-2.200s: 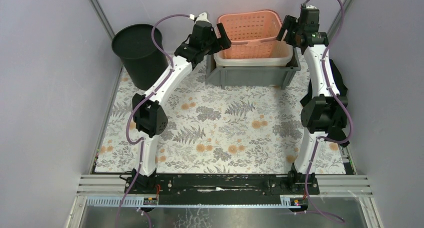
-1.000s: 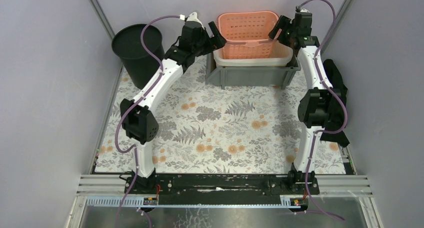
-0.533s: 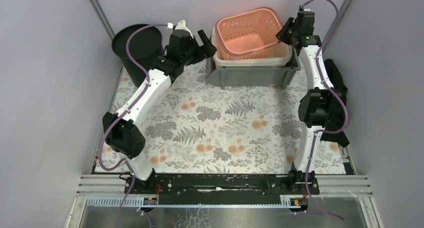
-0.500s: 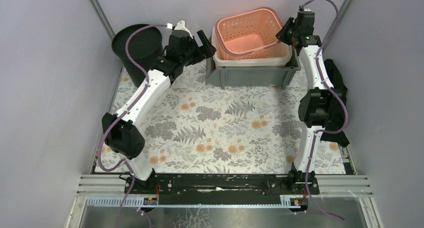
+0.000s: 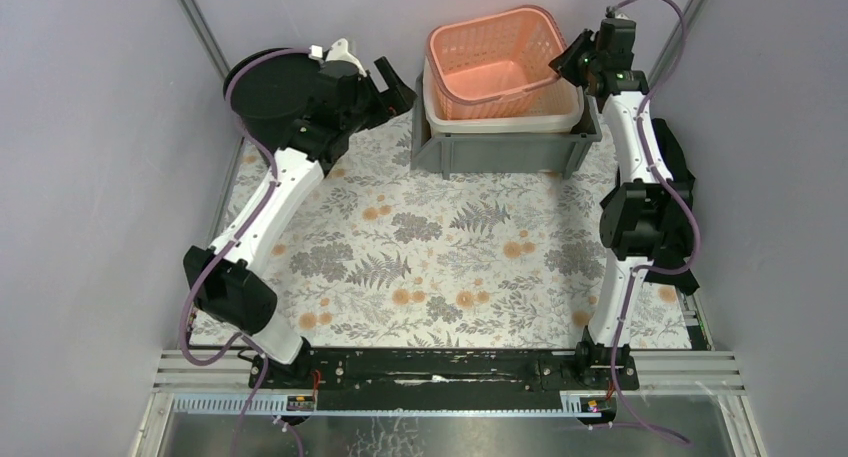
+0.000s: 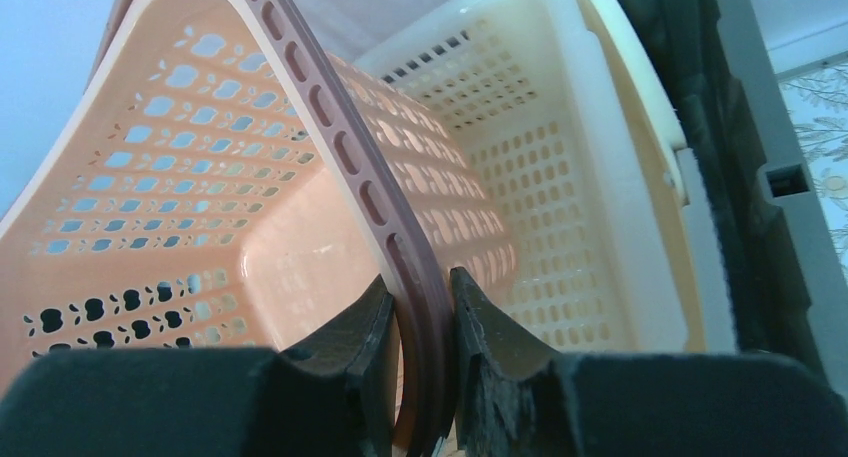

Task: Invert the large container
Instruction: Pick up the container from the container, then place the container at the center of the board, then turn the container upside down at the center of the board.

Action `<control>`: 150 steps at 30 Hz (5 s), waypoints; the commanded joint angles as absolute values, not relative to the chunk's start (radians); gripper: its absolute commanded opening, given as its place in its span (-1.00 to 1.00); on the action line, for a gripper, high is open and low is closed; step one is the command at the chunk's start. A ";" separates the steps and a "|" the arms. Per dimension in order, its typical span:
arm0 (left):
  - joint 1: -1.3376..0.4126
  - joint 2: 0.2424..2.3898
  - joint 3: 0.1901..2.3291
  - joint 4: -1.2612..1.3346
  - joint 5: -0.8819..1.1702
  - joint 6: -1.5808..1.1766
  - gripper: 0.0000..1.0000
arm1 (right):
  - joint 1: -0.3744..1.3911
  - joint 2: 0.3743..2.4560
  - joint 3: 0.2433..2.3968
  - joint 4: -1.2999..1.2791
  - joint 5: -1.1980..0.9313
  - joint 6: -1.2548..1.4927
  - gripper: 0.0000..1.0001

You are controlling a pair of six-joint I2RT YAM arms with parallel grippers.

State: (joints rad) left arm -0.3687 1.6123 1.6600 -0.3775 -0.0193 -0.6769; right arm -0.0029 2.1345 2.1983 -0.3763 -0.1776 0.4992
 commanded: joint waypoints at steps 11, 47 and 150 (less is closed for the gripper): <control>-0.329 1.470 1.646 -0.414 -0.031 -0.649 1.00 | -0.026 1.826 2.073 -0.089 -0.396 0.773 -1.00; -0.318 1.027 1.366 -0.712 0.193 -0.696 1.00 | 0.127 0.852 0.927 -0.559 -0.071 0.653 -1.00; -0.647 1.202 1.039 -0.463 -0.048 -0.799 1.00 | 0.301 1.342 1.134 -0.555 0.009 0.483 -0.41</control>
State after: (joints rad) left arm -0.6411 1.1995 1.0424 -0.5304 -0.0246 -0.7944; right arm 0.2989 1.3544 1.1748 -0.5095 0.0315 0.4858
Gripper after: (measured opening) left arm 0.998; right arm 0.290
